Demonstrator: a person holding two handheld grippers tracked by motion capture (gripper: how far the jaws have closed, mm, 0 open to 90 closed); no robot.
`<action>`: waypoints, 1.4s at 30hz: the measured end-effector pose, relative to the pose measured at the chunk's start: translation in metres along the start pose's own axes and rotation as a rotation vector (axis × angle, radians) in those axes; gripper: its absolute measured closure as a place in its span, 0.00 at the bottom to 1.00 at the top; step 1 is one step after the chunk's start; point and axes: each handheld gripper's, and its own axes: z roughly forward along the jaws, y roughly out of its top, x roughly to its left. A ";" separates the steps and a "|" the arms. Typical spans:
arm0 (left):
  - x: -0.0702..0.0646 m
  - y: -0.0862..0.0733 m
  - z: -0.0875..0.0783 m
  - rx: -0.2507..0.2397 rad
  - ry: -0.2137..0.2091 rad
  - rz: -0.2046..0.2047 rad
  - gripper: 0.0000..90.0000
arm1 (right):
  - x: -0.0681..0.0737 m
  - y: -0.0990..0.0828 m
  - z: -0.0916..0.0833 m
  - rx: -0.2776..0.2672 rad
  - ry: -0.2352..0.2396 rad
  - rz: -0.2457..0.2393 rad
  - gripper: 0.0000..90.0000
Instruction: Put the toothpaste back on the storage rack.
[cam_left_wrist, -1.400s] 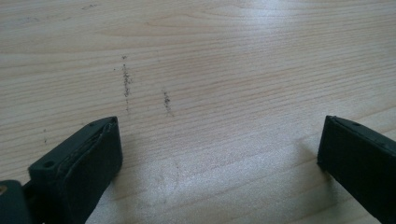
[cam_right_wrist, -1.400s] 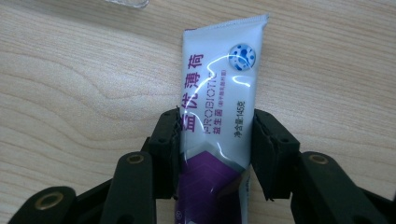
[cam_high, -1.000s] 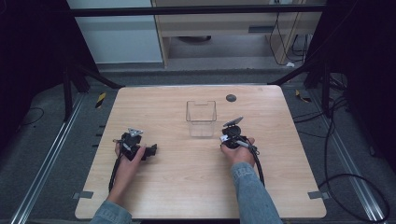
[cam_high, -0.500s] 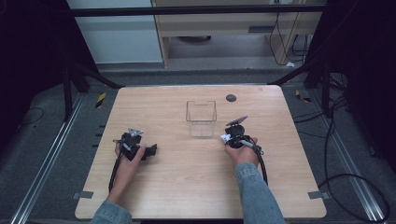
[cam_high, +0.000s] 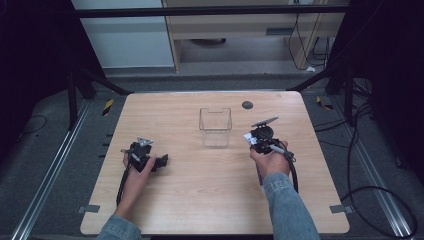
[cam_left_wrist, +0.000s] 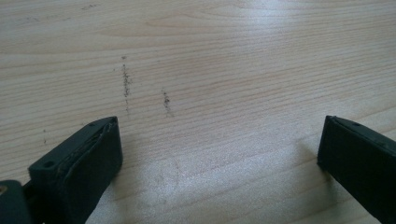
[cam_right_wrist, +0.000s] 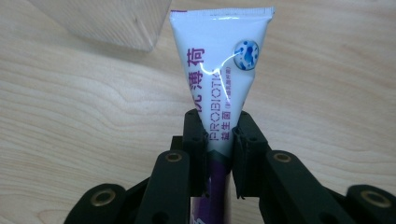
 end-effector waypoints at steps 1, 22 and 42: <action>0.000 0.000 0.000 0.001 0.000 0.000 0.00 | -0.002 0.002 -0.005 -0.014 -0.003 -0.002 0.86; 0.000 0.000 0.000 0.000 0.000 0.000 0.00 | -0.005 0.020 -0.040 -0.269 0.021 -0.021 0.86; 0.000 0.000 0.000 0.000 0.000 0.001 0.00 | 0.003 0.039 -0.069 -0.497 0.054 -0.025 0.86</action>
